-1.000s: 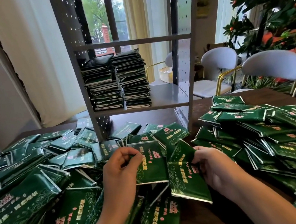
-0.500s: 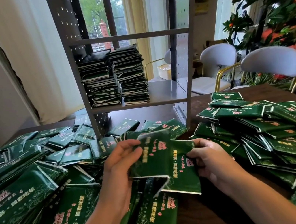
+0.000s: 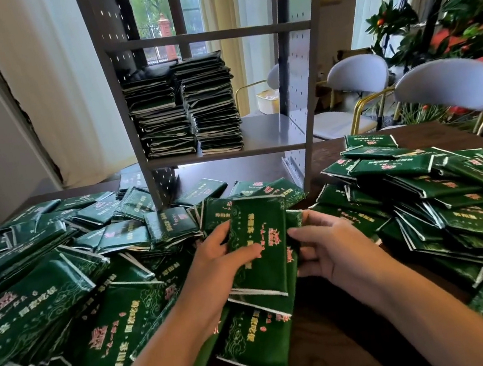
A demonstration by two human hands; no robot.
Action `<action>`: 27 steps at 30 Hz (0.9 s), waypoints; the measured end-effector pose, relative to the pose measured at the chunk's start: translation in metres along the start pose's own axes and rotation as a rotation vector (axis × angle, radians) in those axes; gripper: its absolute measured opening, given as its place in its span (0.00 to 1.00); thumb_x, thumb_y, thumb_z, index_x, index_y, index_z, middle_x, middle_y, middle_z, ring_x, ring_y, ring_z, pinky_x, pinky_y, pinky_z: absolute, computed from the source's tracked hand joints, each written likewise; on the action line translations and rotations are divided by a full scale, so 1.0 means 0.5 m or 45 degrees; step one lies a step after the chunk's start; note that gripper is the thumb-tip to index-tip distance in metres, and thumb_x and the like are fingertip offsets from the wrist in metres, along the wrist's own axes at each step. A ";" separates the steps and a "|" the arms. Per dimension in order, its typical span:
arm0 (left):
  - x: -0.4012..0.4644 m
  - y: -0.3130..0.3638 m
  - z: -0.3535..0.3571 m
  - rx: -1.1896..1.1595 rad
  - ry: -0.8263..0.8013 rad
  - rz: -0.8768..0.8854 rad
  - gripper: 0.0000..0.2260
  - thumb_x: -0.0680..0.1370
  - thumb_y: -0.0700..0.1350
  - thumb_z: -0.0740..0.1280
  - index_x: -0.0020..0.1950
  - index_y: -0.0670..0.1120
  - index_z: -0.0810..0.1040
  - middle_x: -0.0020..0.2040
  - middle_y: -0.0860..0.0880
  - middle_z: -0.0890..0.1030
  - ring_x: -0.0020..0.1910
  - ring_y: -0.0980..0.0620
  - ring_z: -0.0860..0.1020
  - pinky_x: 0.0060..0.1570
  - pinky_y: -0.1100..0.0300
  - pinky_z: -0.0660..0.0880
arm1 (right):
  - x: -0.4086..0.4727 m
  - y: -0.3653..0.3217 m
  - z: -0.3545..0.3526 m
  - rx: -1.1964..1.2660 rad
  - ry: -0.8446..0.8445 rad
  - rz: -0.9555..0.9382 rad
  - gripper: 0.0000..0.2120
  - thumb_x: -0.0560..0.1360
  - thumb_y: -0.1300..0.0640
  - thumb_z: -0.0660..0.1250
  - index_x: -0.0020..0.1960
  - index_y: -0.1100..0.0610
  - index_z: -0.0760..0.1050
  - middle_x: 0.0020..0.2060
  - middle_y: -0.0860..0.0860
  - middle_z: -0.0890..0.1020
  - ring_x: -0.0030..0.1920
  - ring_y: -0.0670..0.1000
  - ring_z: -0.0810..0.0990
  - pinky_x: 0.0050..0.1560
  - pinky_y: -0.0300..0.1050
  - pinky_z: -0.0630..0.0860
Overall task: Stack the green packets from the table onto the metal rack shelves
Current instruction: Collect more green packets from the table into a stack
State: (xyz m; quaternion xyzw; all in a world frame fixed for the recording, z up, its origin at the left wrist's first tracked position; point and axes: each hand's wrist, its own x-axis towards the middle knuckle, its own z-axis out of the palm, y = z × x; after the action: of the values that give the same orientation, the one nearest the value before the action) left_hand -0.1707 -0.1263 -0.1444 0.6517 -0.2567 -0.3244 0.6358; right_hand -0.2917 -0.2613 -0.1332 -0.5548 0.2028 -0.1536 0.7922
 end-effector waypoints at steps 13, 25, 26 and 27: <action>0.010 0.001 -0.012 -0.128 0.401 0.122 0.13 0.75 0.36 0.66 0.57 0.49 0.82 0.50 0.49 0.87 0.53 0.46 0.84 0.62 0.40 0.75 | -0.012 0.043 0.009 -2.064 -0.229 -0.190 0.44 0.61 0.20 0.65 0.69 0.45 0.66 0.56 0.43 0.66 0.60 0.47 0.63 0.67 0.47 0.65; 0.017 -0.013 -0.013 -0.048 0.596 0.251 0.15 0.80 0.36 0.66 0.57 0.57 0.78 0.48 0.57 0.86 0.48 0.57 0.83 0.50 0.57 0.76 | -0.017 0.015 -0.010 -1.214 -0.035 -0.180 0.18 0.69 0.65 0.75 0.49 0.48 0.72 0.43 0.50 0.78 0.43 0.54 0.78 0.46 0.56 0.78; 0.016 -0.012 -0.013 -0.006 0.600 0.269 0.15 0.80 0.36 0.65 0.56 0.58 0.77 0.48 0.58 0.85 0.48 0.59 0.82 0.49 0.59 0.75 | -0.017 0.012 -0.012 -1.072 -0.062 -0.203 0.20 0.68 0.70 0.73 0.50 0.50 0.74 0.43 0.52 0.78 0.42 0.54 0.79 0.44 0.57 0.78; 0.013 -0.010 -0.011 0.024 0.573 0.291 0.16 0.80 0.36 0.65 0.55 0.59 0.76 0.48 0.59 0.84 0.48 0.61 0.82 0.47 0.63 0.73 | -0.017 0.010 -0.014 -0.929 -0.085 -0.233 0.22 0.68 0.75 0.70 0.51 0.51 0.75 0.43 0.52 0.78 0.40 0.52 0.79 0.42 0.55 0.79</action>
State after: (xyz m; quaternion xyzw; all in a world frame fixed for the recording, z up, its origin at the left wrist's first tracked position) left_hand -0.1628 -0.1273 -0.1502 0.6802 -0.1836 -0.0946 0.7033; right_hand -0.3023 -0.2612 -0.1387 -0.8210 0.1678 -0.1232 0.5316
